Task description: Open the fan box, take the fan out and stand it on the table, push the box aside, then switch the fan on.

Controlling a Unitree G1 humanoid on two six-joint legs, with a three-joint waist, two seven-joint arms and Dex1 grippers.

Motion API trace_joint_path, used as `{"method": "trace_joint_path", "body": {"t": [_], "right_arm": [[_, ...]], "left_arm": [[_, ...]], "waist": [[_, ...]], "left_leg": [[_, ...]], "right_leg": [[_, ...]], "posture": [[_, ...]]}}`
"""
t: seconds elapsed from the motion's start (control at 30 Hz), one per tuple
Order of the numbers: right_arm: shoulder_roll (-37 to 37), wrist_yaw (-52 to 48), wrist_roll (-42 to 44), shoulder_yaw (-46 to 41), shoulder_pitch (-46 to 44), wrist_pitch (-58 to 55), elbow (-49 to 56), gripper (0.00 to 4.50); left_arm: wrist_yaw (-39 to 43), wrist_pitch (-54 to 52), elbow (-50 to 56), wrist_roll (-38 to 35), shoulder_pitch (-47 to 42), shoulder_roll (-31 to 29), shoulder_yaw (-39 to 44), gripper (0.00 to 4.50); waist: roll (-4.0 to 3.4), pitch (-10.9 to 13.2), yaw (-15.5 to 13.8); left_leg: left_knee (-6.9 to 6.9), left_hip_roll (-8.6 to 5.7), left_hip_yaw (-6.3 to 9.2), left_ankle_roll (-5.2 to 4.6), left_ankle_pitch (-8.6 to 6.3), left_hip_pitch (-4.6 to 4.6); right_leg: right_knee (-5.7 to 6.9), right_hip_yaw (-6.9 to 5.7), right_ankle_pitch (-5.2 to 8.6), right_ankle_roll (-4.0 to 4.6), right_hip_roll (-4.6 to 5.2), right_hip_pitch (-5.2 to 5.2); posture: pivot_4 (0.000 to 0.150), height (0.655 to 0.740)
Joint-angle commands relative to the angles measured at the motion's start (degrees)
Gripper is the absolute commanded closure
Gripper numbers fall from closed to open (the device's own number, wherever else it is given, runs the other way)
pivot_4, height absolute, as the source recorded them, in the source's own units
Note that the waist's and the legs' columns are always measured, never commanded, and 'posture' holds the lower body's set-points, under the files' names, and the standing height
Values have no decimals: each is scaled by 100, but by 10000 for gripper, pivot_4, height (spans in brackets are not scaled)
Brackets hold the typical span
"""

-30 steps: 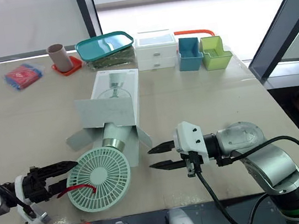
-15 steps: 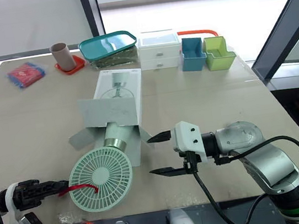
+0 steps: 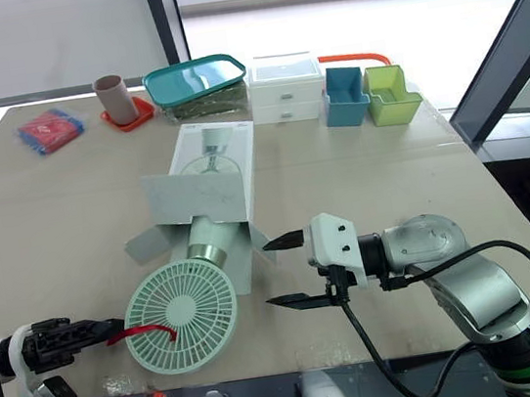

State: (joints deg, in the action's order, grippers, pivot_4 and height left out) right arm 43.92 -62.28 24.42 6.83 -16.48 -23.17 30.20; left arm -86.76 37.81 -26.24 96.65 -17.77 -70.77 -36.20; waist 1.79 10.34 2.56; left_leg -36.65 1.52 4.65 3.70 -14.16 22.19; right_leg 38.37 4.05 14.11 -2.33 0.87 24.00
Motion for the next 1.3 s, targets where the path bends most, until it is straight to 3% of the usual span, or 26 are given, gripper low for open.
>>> {"method": "trace_joint_path", "body": {"t": [0.03, 0.93, 1.17, 1.23, 1.3], "right_arm": [[-18, 43, 7, -7, -50, 78, 110, 6680], [-44, 155, -60, 47, -28, 111, 149, 6680], [-80, 184, -95, 77, -83, 131, 75, 6680], [-89, 177, -95, 93, -91, 125, 73, 6680], [-97, 165, -98, 104, -112, 113, 72, 6680]], "left_arm": [[-565, 145, -28, -82, -144, -225, -178, 0], [-556, 354, -105, -516, -134, -311, -289, 0], [-111, 842, -792, -1539, -42, -90, 112, 0], [1041, 1056, -719, -2130, -732, 563, 236, 0], [1694, 1189, -635, -2506, -1066, 821, 308, 0]], "waist": [[1, -1, -1], [4, -2, 0], [4, -3, 0], [4, -3, 0], [5, -3, -1]], "left_leg": [[-1, 0, 0, 0, 0, 0], [-8, -2, -1, 0, 0, -2], [-10, -3, -1, 0, 0, -2], [-10, -3, -1, 0, 0, -4], [-11, -3, -1, 0, 0, -4]], "right_leg": [[0, 0, 0, 0, 0, 0], [12, -1, 0, 0, 2, 0], [15, -1, 0, 0, 2, 0], [16, -2, 0, 0, 3, 0], [17, -2, 0, 0, 5, 0]], "posture": [[1500, 7400], [1500, 7400], [1500, 7400], [1500, 7400], [1500, 7400]]}}
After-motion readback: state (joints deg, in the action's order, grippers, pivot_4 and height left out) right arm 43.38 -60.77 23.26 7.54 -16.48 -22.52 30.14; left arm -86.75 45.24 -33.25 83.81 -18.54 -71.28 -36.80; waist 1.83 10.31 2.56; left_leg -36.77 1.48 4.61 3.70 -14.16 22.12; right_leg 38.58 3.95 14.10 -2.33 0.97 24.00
